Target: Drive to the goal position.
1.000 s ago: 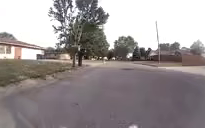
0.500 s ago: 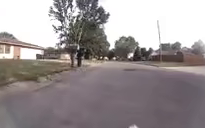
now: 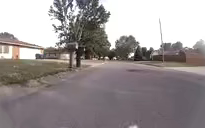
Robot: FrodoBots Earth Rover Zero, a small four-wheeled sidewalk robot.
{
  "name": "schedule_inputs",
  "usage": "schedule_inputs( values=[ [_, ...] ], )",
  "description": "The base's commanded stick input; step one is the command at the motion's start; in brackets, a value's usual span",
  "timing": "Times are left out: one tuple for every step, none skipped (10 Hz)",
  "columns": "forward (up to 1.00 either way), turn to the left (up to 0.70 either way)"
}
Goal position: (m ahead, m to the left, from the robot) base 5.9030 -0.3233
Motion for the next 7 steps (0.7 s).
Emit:
schedule_inputs(
  values=[
    [0.98,-0.03],
    [0.98,-0.02],
    [0.98,-0.01],
    [0.98,-0.01],
    [0.98,0.00],
    [0.98,0.00],
    [0.98,0.00]
  ],
)
